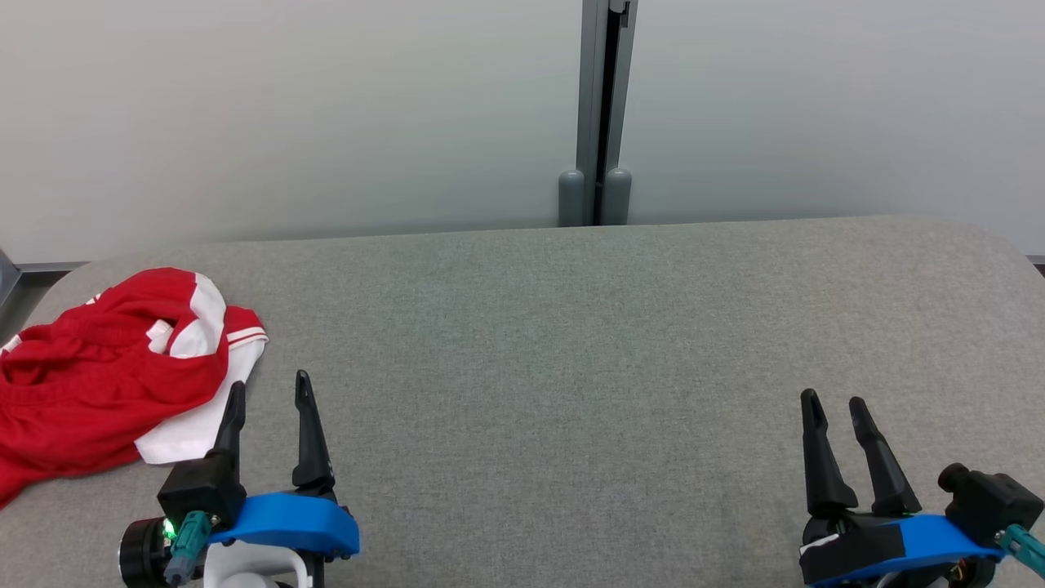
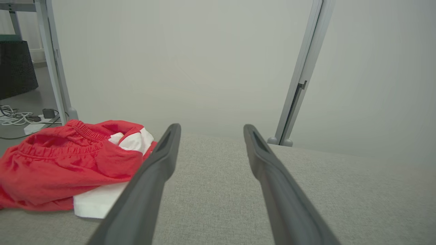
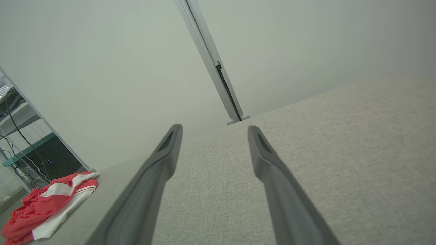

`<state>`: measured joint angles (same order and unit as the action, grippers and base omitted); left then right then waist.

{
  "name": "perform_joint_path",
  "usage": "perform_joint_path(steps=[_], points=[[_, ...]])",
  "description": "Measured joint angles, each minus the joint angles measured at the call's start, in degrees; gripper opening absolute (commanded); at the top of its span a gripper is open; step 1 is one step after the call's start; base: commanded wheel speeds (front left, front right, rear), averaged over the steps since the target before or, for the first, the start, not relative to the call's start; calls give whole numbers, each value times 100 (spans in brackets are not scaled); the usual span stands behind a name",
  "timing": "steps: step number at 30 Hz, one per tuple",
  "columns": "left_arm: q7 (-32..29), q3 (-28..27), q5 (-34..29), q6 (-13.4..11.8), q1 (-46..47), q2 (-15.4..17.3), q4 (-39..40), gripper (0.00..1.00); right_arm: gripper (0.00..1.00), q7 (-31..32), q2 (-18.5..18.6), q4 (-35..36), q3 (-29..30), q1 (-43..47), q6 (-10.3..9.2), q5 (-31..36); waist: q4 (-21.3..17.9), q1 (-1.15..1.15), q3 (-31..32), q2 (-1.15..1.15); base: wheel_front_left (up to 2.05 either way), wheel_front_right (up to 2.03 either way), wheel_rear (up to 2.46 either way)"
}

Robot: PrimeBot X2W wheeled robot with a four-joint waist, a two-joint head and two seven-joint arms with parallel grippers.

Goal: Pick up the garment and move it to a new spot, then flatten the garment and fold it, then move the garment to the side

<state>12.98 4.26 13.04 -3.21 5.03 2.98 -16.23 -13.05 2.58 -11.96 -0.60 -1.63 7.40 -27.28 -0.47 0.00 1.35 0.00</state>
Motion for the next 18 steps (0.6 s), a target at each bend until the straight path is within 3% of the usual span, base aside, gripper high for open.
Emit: perform_joint_path(steps=[18], points=[[186, -11, -680, -102, -21, 62, -25, 100, 100, -179, 8, -76, -40, 12, 1, 700, 2, 0, 59, 0, 0, 0, 0]])
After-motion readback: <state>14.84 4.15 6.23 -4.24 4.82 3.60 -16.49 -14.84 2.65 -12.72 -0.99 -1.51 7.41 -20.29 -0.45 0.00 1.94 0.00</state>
